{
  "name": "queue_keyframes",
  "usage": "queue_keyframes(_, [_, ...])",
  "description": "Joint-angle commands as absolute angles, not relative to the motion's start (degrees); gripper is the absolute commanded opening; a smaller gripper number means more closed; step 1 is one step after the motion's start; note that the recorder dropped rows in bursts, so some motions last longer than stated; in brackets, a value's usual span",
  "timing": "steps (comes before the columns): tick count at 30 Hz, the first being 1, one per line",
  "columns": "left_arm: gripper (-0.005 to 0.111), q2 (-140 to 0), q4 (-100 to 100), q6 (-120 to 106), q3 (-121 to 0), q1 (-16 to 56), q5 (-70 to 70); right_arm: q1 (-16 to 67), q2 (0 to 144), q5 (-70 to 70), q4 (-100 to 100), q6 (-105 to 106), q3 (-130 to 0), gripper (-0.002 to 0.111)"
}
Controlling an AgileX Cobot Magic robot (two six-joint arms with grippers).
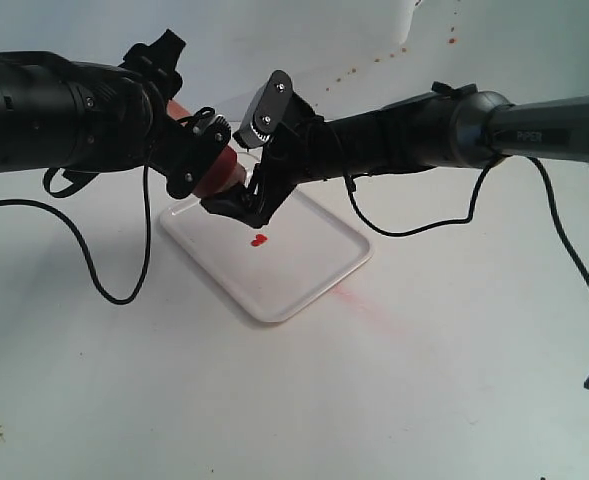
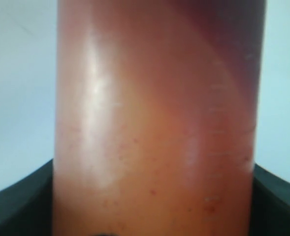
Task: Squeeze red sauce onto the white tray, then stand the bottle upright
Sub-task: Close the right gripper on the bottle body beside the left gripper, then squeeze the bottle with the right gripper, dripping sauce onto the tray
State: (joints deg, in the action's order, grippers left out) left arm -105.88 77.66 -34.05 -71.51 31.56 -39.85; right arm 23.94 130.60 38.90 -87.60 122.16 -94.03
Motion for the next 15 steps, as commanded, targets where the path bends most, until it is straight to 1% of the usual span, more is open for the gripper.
queue_keyframes(1, [0.0, -104.64, 78.66, -33.69, -72.03, 31.59, -38.15, 24.19, 130.58, 38.99, -92.75, 122.8, -94.73, 0.105])
queue_keyframes(10, [0.0, -104.64, 78.66, -33.69, -72.03, 31.59, -37.51, 25.9, 134.32, 38.57, -92.79, 122.8, -100.09, 0.105])
queue_keyframes(15, [0.0, -104.64, 78.66, -34.17, -72.03, 31.59, -37.57, 26.85, 135.23, 37.98, -92.53, 122.8, -100.82, 0.105])
